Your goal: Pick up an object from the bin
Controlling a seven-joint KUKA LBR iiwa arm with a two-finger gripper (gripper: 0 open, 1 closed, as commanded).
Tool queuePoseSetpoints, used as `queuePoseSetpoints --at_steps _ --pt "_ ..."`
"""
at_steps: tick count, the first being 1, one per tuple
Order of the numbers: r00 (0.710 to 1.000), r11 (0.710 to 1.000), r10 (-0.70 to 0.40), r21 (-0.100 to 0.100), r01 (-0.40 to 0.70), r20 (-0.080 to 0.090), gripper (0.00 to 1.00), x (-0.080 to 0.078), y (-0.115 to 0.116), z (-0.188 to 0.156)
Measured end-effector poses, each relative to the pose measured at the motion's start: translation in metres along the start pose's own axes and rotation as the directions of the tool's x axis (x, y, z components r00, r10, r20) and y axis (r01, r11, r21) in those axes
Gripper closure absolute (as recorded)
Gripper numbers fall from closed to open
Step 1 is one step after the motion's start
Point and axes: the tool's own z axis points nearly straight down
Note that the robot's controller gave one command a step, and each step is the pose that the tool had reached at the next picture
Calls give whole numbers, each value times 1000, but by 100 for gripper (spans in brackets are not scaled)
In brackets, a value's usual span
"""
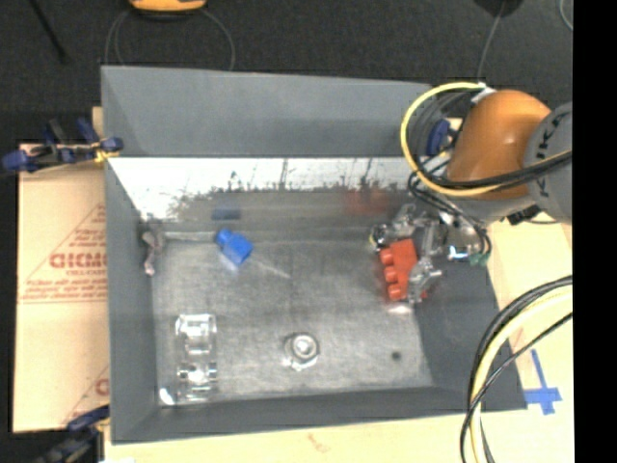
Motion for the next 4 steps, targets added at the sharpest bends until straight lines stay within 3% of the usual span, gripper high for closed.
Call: queuePoseSetpoints --at_steps 1,2,3,4 --pt "999 999 -50 1 50 6 0 12 -8 16" --pt "902 902 -431 -9 431 2 0 -22 -19 29" --pt "902 902 -431 -8 431 1 100 -21 -19 29" --pt "903 903 -430 -8 430 3 0 -22 -19 29"
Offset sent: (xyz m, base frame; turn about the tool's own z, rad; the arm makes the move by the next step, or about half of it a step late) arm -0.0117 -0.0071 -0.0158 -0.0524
